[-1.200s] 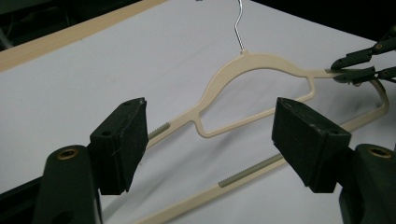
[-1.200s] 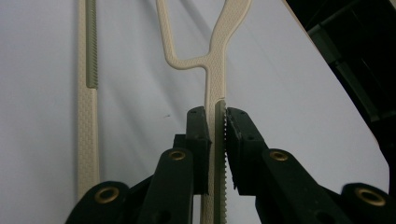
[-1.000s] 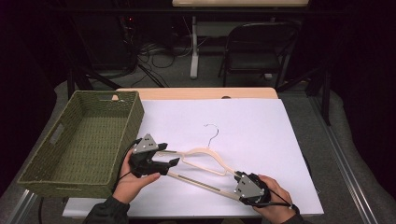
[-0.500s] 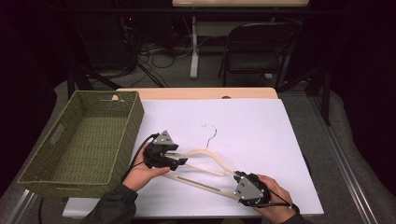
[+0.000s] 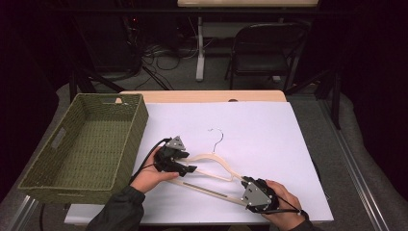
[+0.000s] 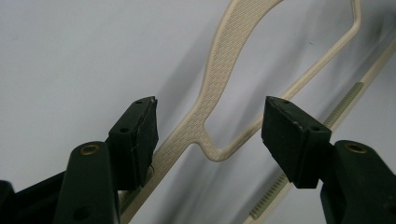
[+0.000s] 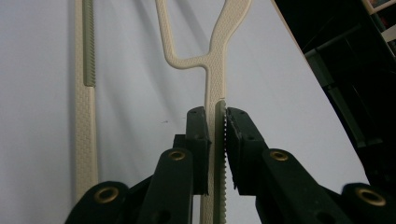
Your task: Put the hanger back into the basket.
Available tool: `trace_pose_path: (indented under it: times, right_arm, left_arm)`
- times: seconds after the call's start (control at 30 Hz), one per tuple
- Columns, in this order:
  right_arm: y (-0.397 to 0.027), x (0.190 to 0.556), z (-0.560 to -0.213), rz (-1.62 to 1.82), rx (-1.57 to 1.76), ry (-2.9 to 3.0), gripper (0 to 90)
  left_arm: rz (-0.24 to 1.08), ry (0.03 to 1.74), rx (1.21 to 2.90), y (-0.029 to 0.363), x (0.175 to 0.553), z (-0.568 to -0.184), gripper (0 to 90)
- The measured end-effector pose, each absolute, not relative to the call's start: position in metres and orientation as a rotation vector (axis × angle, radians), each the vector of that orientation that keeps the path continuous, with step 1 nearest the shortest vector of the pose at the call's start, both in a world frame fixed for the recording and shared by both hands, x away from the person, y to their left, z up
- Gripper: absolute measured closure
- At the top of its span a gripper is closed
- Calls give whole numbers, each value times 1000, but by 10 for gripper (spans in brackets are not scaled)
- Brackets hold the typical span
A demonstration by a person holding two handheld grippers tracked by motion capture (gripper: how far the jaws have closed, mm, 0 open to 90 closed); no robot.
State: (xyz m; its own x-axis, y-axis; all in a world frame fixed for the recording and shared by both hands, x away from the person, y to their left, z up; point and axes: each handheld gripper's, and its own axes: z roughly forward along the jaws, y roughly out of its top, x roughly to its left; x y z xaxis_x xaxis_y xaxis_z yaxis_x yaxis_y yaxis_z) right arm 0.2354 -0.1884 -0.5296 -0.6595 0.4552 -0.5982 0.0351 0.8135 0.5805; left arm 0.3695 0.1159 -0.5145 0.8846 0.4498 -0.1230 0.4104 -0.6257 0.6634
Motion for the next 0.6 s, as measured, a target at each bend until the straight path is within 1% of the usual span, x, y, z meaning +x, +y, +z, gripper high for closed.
trace_pose_path:
  times: [0.27, 0.6]
  right_arm:
    - [-188, 235, -530, 693, 351, 2211, 796]
    - [-188, 235, -530, 687, 342, 2207, 796]
  left_arm:
    - [-1, 624, 2326, 119, 379, -519, 362]
    - [-11, 582, 2365, 119, 380, -521, 349]
